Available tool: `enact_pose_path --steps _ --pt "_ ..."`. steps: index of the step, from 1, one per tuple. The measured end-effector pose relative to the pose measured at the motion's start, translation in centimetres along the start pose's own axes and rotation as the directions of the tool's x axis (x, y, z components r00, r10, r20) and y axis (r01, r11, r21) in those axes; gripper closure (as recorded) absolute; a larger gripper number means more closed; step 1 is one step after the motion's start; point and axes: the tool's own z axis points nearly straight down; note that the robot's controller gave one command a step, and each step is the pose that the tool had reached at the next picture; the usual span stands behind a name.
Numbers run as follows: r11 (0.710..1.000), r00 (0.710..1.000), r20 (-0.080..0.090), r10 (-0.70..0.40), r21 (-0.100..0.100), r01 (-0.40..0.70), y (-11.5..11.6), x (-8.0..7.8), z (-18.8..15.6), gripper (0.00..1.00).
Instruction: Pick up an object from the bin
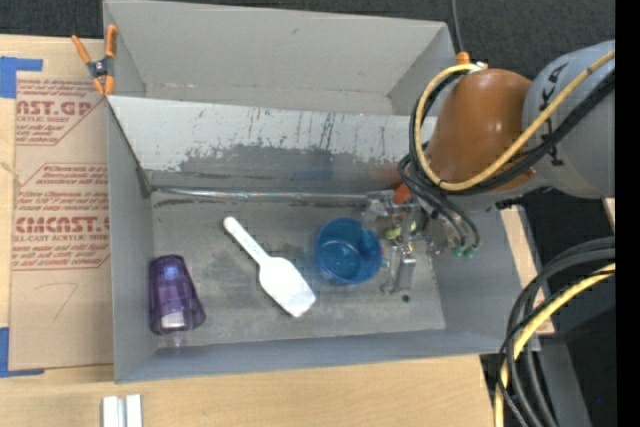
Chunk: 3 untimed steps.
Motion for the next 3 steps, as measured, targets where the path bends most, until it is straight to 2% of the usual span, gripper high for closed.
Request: enact_pose_path --steps 1,2,3 --pt "0.995 0.995 -0.002 0.101 -0.002 -0.101 0.1 0.1 2.1 0.0" --pt "0.998 0.998 0.0 0.061 -0.001 -0.061 3.9 -1.0 3.6 0.0" --pt "0.999 0.999 0.0 -0.037 -0.002 0.037 3.2 -2.9 5.8 1.0"
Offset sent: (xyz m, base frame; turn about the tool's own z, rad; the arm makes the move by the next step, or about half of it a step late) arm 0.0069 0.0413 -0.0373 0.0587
